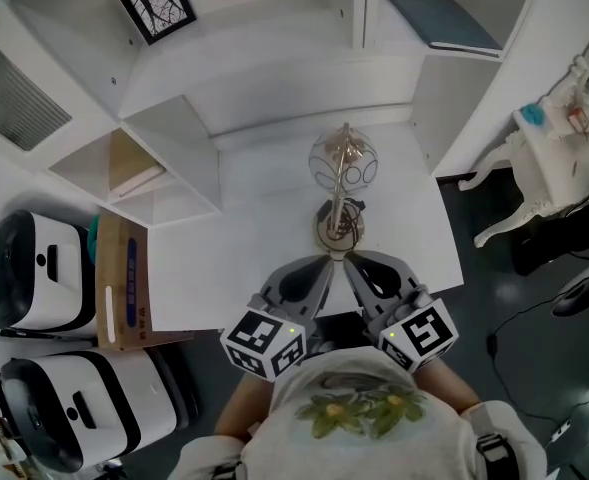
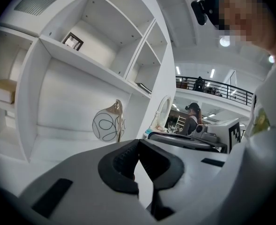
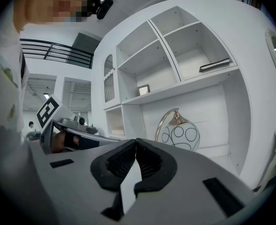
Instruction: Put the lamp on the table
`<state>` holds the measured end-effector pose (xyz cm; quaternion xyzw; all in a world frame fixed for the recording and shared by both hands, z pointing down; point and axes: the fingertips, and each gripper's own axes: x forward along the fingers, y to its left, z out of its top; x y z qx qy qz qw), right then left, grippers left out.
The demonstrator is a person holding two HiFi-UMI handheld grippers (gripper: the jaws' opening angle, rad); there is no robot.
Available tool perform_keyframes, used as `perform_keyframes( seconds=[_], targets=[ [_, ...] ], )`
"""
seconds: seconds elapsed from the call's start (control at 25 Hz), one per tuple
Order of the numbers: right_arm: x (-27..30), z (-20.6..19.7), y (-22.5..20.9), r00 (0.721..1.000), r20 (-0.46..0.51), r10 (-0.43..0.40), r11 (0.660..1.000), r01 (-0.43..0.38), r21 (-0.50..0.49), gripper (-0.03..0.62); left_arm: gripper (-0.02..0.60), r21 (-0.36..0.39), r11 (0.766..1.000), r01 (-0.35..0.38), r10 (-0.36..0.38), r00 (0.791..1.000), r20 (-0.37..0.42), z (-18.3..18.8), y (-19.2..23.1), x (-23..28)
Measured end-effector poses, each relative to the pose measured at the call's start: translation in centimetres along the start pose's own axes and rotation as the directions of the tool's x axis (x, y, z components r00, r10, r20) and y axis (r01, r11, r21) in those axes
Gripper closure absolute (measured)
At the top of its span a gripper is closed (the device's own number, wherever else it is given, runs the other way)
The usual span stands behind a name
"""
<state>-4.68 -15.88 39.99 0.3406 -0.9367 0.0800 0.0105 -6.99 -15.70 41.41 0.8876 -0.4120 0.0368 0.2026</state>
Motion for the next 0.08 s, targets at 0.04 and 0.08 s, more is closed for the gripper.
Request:
perform_keyframes(
  seconds=[0.04, 0.08],
  targets=[
    [0.03, -0.12, 0.1, 1.0, -0.003, -0.002, 1.0, 0.002, 0.001, 0.563, 0.552, -0.002, 1.0, 0.0, 0.0, 1.0, -0.003, -0.15, 0.05, -0.12],
    [0.06, -0.24, 0.2, 1.0, -0.006, -0.003, 1.0, 0.003, 0.002, 0.563, 0.552, -0.004, 1.0, -0.001, 0.0, 1.0, -0.005, -0.29, 0.11, -0.25]
  ],
)
